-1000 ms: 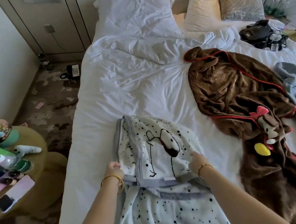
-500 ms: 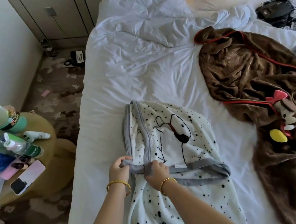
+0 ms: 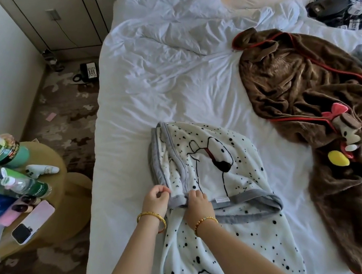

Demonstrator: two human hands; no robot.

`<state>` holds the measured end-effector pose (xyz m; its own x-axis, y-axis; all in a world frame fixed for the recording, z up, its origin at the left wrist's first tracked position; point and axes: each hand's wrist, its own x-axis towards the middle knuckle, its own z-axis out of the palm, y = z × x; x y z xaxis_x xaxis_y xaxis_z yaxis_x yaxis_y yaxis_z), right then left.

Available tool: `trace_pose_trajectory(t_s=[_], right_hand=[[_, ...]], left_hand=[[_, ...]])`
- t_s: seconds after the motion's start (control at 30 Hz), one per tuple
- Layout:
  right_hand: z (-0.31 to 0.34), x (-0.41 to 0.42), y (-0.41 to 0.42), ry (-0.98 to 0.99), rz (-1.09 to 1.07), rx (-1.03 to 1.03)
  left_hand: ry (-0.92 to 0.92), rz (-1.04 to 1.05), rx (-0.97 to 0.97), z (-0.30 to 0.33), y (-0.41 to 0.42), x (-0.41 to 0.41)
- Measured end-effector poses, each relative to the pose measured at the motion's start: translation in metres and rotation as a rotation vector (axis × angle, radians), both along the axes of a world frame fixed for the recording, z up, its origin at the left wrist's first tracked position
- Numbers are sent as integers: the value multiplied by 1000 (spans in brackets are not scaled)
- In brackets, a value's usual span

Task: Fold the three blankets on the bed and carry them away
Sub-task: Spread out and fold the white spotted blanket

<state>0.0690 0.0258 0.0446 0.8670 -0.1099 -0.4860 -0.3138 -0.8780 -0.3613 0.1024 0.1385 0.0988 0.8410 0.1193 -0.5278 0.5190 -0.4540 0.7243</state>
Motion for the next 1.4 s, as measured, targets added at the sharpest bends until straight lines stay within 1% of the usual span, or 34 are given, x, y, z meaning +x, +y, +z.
trace_pose_trajectory(t_s=[0.1,0.2,0.23,0.27,0.33,0.37,0.43,0.47,0.53,0.6,0.63,0.7,0.77,0.87,1.0,1.07,1.13,1.2,1.3,1.33,1.4], right_hand=[[5,3,-12,42,21,69],[13,8,-28,96,50,77],[17,10,-33,85,-1,89],[21,12,-36,36,-109,131],[34,16,-37,-142,-411,297],[42,20,-34,-225,-521,375],[57,27,-24,-331,-576,486],[63,29,-17,-356,-551,534],[77,32,-4,-343,-423,588],[83,31,2,-342,-218,501],[84,30,2,-367,-130,431],[87,29,-3,-460,-35,335],[89,28,-7,-562,37,277],[90,27,-9,-603,156,241],[90,27,-9,-523,216,258],[88,22,-8,-440,244,269],[87,19,-9,-358,280,236],[85,17,-11,-345,292,192],[85,22,-11,-340,235,171],[86,24,-11,-324,207,165],[90,31,-11,-282,141,111]], left_hand=[[4,21,5,-1,4,2],[-1,52,19,-3,10,2],[-5,48,22,-3,11,2],[-11,43,22,-3,11,2],[-27,51,-8,0,8,2],[-29,67,-47,1,5,3],[-6,120,-163,7,-3,5],[12,159,-239,10,-8,6],[44,262,-414,16,-16,11],[53,354,-524,21,-19,18],[51,376,-542,23,-20,21],[46,394,-568,27,-19,24],[36,395,-595,31,-19,26],[36,399,-604,35,-19,28],[62,449,-601,37,-16,30],[73,461,-594,37,-14,30],[81,459,-596,37,-13,31],[94,444,-620,38,-11,31],[94,400,-627,38,-10,31],[85,375,-601,38,-9,32],[53,270,-477,38,-7,32]])
